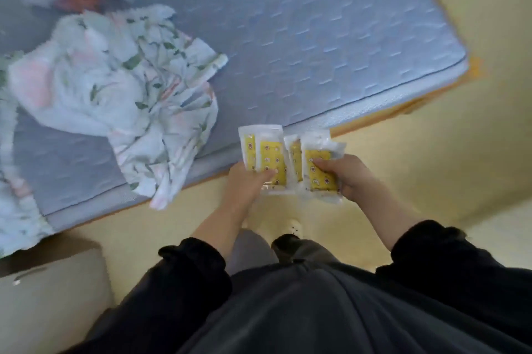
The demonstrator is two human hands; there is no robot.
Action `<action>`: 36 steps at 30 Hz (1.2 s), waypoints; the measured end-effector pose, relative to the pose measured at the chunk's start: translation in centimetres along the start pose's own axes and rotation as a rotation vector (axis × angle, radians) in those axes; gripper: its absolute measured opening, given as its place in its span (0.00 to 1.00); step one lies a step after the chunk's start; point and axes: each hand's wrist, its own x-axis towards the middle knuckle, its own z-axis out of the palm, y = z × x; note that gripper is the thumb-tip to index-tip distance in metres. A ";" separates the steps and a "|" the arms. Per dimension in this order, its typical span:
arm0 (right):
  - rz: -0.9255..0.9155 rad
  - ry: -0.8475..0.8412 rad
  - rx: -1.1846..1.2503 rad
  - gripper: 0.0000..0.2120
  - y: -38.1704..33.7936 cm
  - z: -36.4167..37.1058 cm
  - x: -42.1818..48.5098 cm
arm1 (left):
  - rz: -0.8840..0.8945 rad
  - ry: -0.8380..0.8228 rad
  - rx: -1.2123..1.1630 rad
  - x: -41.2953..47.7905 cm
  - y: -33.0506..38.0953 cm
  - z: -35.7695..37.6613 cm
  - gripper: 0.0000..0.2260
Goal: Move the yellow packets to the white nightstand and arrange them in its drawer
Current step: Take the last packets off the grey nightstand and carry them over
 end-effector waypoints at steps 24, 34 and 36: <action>-0.040 0.616 0.727 0.09 -18.5 -53.7 3.8 | 0.066 -0.773 0.486 12.1 27.3 60.2 0.15; -0.104 0.570 0.471 0.09 -29.9 -73.6 10.5 | 0.086 -0.637 0.436 15.5 34.4 80.0 0.13; -0.134 0.570 0.320 0.08 -32.9 -77.2 11.6 | 0.084 -0.608 0.418 15.9 35.9 83.1 0.11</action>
